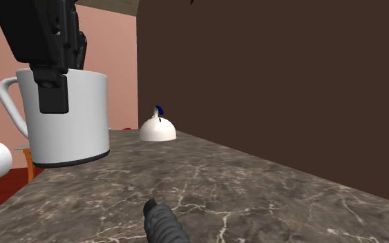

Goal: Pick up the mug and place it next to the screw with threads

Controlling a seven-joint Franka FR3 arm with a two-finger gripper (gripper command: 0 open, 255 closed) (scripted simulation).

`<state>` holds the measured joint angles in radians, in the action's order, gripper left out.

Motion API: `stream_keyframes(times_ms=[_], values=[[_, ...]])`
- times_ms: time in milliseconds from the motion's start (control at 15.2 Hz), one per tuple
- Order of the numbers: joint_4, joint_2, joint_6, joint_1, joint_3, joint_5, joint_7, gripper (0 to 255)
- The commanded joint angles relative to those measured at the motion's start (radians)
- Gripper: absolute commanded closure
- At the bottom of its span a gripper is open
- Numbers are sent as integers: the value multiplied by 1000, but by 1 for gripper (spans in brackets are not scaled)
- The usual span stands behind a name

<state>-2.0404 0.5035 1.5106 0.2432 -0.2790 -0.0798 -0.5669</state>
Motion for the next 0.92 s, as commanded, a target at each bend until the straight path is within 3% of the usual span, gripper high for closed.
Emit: stream_keyframes(times_ms=[0, 858], values=[[-32, 8, 25, 1, 1, -1, 4, 255], [-226, 33, 195, 10, -11, -15, 3, 255]])
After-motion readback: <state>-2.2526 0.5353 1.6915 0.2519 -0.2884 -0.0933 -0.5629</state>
